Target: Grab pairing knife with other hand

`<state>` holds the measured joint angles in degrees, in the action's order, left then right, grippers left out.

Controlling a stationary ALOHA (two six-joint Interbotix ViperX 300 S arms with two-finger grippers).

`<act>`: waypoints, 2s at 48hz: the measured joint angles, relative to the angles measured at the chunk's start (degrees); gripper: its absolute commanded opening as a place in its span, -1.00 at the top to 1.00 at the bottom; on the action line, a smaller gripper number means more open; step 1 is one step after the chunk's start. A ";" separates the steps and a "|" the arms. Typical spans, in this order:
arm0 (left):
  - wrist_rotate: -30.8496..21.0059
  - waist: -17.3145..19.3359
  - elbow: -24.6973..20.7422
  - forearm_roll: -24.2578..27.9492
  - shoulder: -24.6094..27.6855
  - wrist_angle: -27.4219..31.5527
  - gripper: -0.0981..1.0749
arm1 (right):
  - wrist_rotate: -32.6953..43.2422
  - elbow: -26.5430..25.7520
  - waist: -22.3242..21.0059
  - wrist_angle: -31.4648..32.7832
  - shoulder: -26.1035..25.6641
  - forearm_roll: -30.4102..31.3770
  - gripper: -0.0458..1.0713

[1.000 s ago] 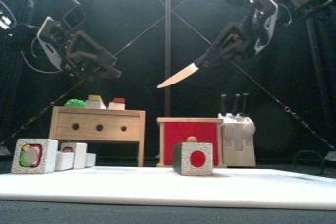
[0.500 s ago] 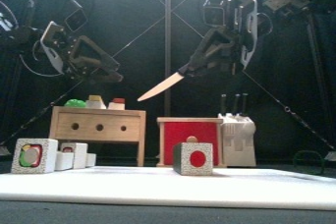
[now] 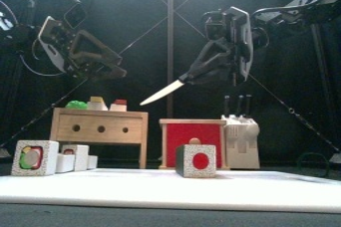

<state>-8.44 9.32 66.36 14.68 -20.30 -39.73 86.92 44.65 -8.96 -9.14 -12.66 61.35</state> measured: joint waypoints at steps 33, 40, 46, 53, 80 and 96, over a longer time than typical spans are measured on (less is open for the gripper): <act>-0.35 -0.70 -5.10 -1.58 16.79 -6.94 -0.68 | -12.83 0.18 -3.69 -9.84 1.93 -6.68 0.41; -0.35 -0.97 -5.10 -2.29 16.88 -7.82 -0.68 | -23.73 2.64 -3.78 -14.77 2.02 -16.08 0.41; -0.44 -1.14 -5.19 -3.43 16.88 -8.79 -0.68 | -35.68 5.10 -3.78 -17.84 2.02 -27.25 0.41; -0.44 -1.41 -5.19 -3.60 16.88 -10.28 -0.68 | -46.58 6.15 -3.34 -18.19 2.11 -36.39 0.41; -0.44 -2.37 -5.27 -5.71 19.16 -12.30 -0.57 | -60.21 7.65 -1.49 -22.94 4.66 -44.12 0.41; -0.26 -2.37 -5.27 -6.33 19.34 -14.06 -0.41 | -60.73 8.35 -0.97 -26.02 5.36 -44.12 0.41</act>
<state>-8.70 6.94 61.08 8.35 -0.97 -53.79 26.19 53.00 -9.93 -35.16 -7.29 17.23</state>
